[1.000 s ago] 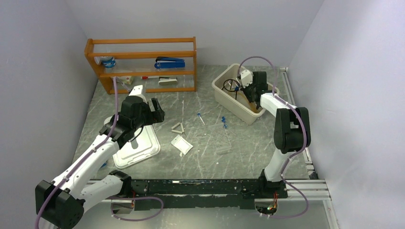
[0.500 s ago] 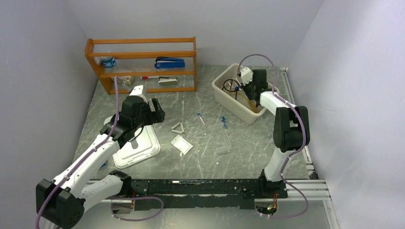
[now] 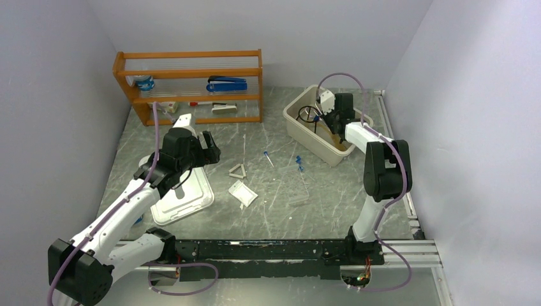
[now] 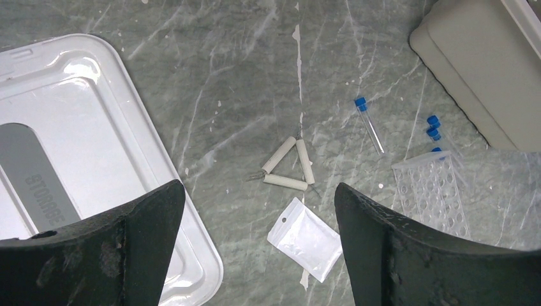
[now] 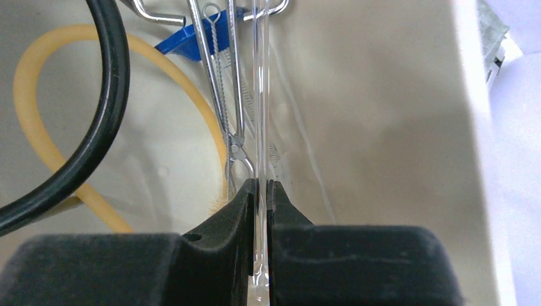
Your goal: Organize the chemistry lab equipment
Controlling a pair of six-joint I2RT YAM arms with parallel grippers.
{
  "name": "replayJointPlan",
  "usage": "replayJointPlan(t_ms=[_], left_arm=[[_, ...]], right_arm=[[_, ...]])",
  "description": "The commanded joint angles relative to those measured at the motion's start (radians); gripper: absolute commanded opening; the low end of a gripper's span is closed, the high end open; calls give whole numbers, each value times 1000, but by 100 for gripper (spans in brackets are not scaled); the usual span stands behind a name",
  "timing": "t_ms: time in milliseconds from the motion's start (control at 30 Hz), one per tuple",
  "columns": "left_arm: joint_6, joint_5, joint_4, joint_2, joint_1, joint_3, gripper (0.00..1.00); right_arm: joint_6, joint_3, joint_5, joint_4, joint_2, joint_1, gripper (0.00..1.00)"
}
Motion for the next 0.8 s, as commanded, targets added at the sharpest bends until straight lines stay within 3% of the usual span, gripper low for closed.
replayJointPlan(t_ms=[0, 100, 300, 567, 667, 767], left_arm=[[6, -8, 23, -16, -1, 7, 91], [4, -8, 24, -19, -1, 6, 91], [6, -9, 22, -22, -1, 7, 91], [12, -8, 15, -40, -1, 13, 91], [12, -2, 15, -48, -1, 12, 91], [12, 5, 17, -55, -1, 11, 91]], right_arm=[[-21, 41, -15, -44, 24, 3, 9], [-27, 53, -32, -66, 30, 4, 18], [-20, 73, -50, -97, 29, 3, 19], [83, 58, -65, -85, -72, 3, 37], [209, 72, -10, -91, -122, 11, 37], [365, 107, 82, -122, -149, 12, 24]])
